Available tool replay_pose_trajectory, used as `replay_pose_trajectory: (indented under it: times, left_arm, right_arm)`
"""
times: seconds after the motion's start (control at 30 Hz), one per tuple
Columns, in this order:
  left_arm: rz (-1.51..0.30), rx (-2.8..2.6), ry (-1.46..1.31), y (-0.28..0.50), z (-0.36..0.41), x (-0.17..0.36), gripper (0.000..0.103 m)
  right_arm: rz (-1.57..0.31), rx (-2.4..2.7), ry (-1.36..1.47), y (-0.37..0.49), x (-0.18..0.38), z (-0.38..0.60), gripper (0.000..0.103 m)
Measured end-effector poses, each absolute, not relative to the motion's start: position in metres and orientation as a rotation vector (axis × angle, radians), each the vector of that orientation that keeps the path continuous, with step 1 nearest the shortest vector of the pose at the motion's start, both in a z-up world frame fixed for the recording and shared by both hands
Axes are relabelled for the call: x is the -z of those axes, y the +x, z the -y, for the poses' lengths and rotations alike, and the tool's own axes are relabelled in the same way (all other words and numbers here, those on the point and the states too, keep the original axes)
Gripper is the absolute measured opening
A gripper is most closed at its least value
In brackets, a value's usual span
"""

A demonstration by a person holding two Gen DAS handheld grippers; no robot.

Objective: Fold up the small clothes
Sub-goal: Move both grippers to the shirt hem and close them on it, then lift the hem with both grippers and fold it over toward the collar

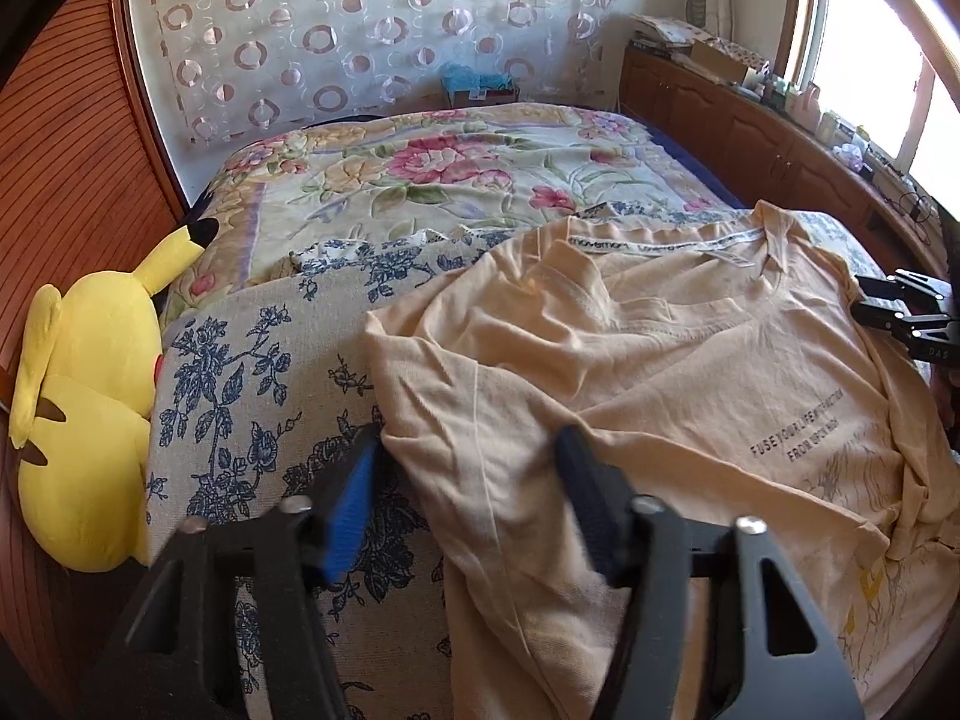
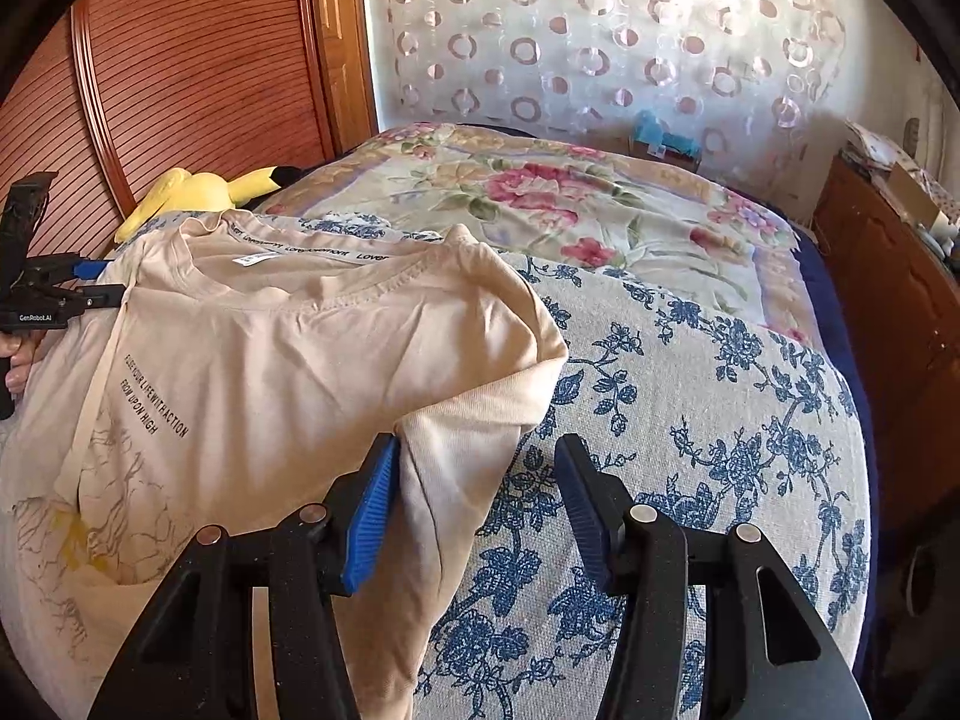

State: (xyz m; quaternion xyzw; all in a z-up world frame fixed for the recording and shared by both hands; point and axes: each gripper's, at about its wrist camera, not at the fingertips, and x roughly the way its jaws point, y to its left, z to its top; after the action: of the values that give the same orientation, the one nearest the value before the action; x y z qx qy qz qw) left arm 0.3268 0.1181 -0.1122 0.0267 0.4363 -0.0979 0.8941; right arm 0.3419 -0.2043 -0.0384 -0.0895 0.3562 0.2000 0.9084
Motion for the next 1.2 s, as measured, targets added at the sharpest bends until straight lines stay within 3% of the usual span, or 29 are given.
replay_pose_trajectory:
  times: [0.13,0.23,0.3,0.4,0.83,1.2]
  left_arm:
    - [-0.918,0.234,0.041,0.325,-0.113,0.111,0.031]
    - [-0.911,0.238,0.073,0.320,-0.104,0.108,0.017]
    - [-0.893,0.240,0.071,0.317,-0.102,0.103,0.012]
    - [-0.856,0.251,0.068,0.307,-0.099,0.092,0.010]
    - [-0.695,0.305,0.052,0.198,-0.100,0.037,0.008]
    - [-0.649,0.290,0.027,0.064,-0.117,0.043,0.008]
  right_arm:
    - [-0.733,-0.411,-0.192,0.341,0.038,0.204,0.055]
    - [-0.728,-0.432,-0.204,0.338,0.037,0.201,0.038]
    - [-0.734,-0.457,-0.208,0.336,0.036,0.196,0.015]
    - [-0.746,-0.461,-0.230,0.333,0.034,0.189,0.009]
    - [-0.607,-0.515,-0.095,0.229,-0.010,0.239,0.008]
    - [-0.585,-0.539,-0.096,0.075,-0.004,0.272,0.008]
